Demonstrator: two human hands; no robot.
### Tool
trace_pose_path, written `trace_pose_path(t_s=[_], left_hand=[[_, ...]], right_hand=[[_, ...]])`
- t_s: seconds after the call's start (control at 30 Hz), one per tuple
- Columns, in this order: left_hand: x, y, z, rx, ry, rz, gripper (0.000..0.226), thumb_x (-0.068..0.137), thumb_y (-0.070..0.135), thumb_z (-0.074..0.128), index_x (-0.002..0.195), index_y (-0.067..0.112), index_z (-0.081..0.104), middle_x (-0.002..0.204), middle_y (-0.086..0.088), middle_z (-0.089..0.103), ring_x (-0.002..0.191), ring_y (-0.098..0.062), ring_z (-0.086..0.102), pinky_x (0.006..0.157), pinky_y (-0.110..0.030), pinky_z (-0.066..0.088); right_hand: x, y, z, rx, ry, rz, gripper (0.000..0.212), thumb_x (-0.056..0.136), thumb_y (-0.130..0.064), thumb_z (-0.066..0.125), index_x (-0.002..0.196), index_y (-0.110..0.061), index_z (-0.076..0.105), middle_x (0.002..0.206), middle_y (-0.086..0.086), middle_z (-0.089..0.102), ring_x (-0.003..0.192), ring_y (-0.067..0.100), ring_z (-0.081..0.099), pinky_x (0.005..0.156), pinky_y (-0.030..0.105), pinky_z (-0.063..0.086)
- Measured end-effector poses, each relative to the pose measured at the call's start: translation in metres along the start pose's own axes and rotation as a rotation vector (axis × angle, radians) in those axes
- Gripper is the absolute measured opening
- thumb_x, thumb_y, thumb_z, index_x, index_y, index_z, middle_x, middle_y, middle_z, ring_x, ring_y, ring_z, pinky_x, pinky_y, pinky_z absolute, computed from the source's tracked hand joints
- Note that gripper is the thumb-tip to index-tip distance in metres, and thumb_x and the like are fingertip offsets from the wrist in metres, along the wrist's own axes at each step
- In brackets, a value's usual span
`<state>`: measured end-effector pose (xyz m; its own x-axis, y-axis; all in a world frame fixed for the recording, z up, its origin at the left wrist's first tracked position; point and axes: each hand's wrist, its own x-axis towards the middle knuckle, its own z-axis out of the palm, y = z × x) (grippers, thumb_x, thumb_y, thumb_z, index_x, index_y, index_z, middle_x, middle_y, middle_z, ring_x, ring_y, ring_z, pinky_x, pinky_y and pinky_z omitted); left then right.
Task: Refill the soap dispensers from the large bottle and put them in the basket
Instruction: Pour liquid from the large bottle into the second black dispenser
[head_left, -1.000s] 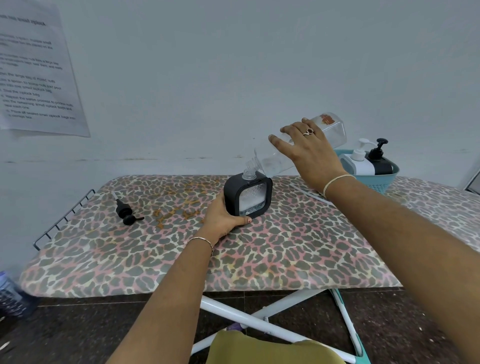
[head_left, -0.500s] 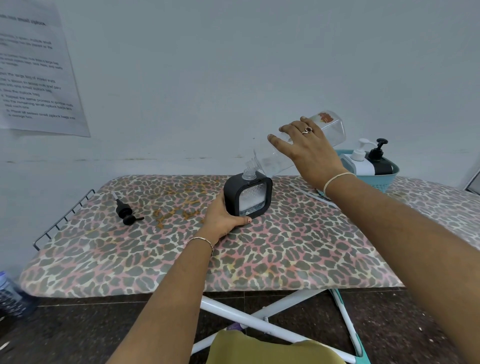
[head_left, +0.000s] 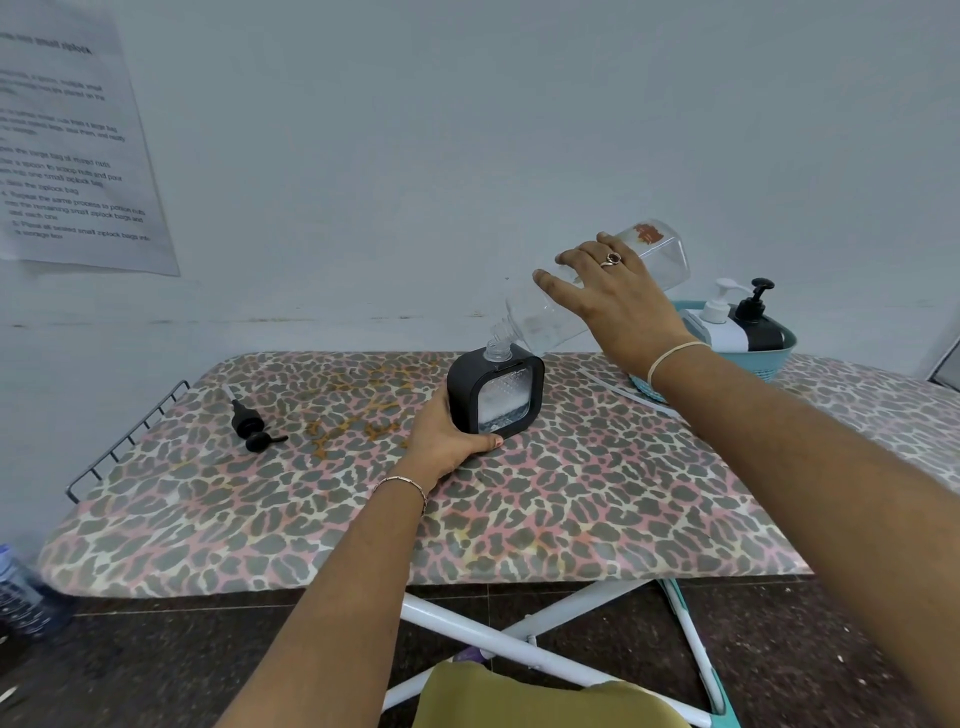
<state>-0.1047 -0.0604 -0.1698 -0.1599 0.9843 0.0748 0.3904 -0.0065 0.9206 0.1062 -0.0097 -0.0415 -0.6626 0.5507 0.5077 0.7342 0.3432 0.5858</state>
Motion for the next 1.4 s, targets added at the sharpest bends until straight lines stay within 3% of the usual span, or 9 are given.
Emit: trace_pose_path(t_s=[0.2, 0.67, 0.97, 1.23, 1.4], left_hand=[[0.0009, -0.0010, 0.0000, -0.005, -0.003, -0.009, 0.085, 0.059, 0.011, 0.091, 0.132, 0.017, 0.048, 0.125, 0.003, 0.060, 0.117, -0.017, 0.055, 0.102, -0.034, 0.044], [0.0018, -0.0019, 0.0006, -0.011, -0.004, 0.002, 0.086, 0.059, 0.010, 0.091, 0.133, 0.017, 0.047, 0.112, 0.010, 0.057, 0.106, -0.010, 0.053, 0.091, -0.024, 0.042], [0.0050, -0.0058, 0.0010, 0.018, 0.002, -0.005, 0.088, 0.056, 0.016, 0.092, 0.132, 0.019, 0.048, 0.125, 0.004, 0.060, 0.117, -0.017, 0.056, 0.102, -0.039, 0.046], [0.0038, -0.0050, 0.0010, -0.016, 0.001, 0.003, 0.086, 0.057, 0.011, 0.091, 0.132, 0.017, 0.048, 0.125, 0.003, 0.060, 0.117, -0.017, 0.056, 0.102, -0.036, 0.045], [0.0035, -0.0044, 0.0007, -0.008, -0.002, 0.004, 0.085, 0.058, 0.012, 0.091, 0.132, 0.017, 0.048, 0.126, 0.002, 0.060, 0.117, -0.018, 0.056, 0.101, -0.035, 0.045]], right_hand=[[0.0001, 0.0018, 0.0003, -0.004, 0.042, -0.013, 0.073, 0.059, 0.016, 0.058, 0.127, -0.009, 0.056, 0.116, 0.025, 0.058, 0.106, 0.041, 0.055, 0.106, 0.052, 0.035], [0.0035, 0.0035, -0.0051, -0.032, 0.056, -0.051, 0.069, 0.062, 0.015, 0.058, 0.127, -0.009, 0.055, 0.115, 0.024, 0.058, 0.105, 0.040, 0.055, 0.106, 0.052, 0.034], [0.0048, 0.0038, -0.0082, -0.031, 0.040, -0.066, 0.068, 0.065, 0.014, 0.053, 0.130, -0.008, 0.053, 0.118, 0.026, 0.056, 0.108, 0.042, 0.053, 0.108, 0.053, 0.031], [0.0084, 0.0068, -0.0068, -0.060, 0.092, -0.094, 0.062, 0.068, 0.013, 0.050, 0.127, -0.008, 0.056, 0.114, 0.025, 0.059, 0.104, 0.041, 0.056, 0.106, 0.052, 0.035], [0.0098, 0.0078, -0.0062, -0.067, 0.096, -0.107, 0.065, 0.066, 0.015, 0.060, 0.127, -0.009, 0.057, 0.115, 0.024, 0.059, 0.105, 0.040, 0.056, 0.106, 0.051, 0.035]])
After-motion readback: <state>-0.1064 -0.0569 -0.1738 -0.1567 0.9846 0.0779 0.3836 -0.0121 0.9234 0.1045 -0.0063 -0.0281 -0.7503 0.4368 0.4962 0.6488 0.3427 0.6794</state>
